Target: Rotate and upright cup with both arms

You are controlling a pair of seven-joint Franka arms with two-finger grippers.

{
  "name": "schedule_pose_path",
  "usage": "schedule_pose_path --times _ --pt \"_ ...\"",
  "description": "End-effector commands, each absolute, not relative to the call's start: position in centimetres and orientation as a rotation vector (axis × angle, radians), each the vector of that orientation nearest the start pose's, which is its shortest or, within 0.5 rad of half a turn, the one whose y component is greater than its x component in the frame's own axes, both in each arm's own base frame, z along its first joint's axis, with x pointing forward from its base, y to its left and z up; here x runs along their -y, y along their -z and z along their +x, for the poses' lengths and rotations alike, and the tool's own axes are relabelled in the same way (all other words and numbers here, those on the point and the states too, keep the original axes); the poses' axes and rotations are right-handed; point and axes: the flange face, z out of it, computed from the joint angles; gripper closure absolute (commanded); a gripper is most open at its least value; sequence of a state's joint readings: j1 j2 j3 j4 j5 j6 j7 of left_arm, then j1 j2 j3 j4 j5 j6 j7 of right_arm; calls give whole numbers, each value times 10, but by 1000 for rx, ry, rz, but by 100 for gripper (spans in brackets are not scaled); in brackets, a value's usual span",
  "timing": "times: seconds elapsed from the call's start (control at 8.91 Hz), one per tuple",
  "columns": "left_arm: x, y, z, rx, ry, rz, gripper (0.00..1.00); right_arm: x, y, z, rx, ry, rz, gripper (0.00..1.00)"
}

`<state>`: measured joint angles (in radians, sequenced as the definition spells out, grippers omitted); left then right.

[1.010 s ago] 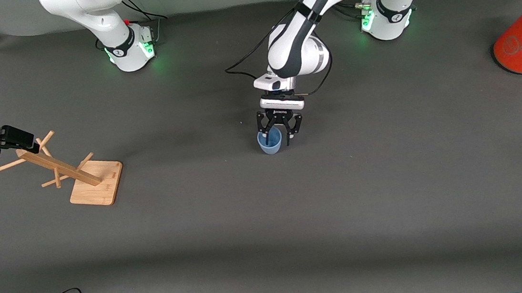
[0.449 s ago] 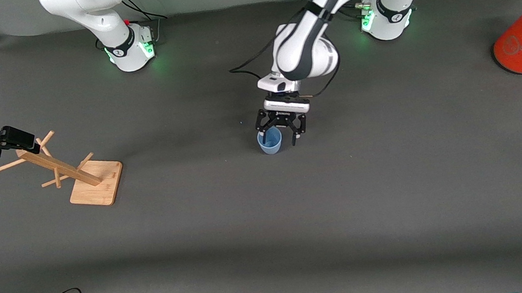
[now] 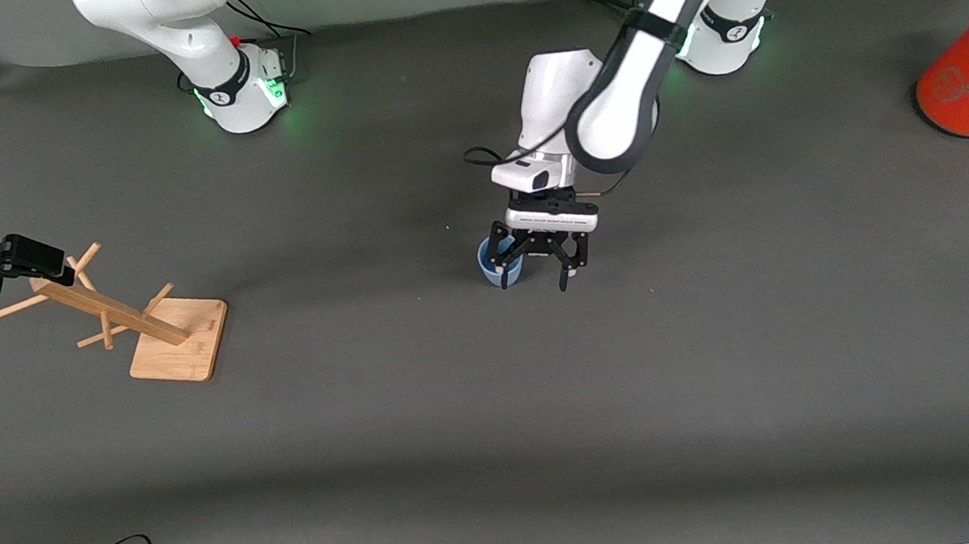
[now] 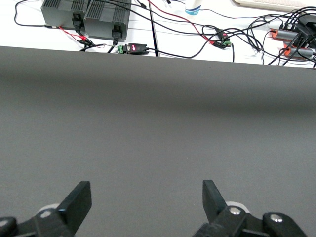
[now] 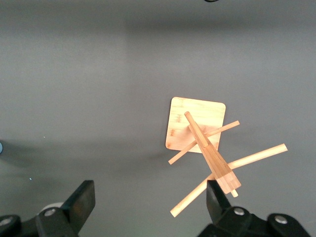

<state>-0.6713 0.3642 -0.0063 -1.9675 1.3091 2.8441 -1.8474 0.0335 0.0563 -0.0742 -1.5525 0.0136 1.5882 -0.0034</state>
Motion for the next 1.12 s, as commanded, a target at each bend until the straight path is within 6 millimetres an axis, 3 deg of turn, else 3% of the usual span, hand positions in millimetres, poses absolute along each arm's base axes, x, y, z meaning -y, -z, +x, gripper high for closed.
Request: schedule_pose_path --times 0.0,0.34,0.79,1.01 --pt "433 -337 473 -63 1192 -3100 0 23 -607 574 -46 -29 -3147 0" --pt "431 -360 499 -58 1123 -3081 0 23 -607 574 -48 -29 -3147 0" --pt "433 -421 546 -87 888 -3066 0 23 -606 574 -48 -31 -3147 0" --pt "403 -455 575 -143 709 -3067 0 23 -606 574 -48 -31 -3147 0"
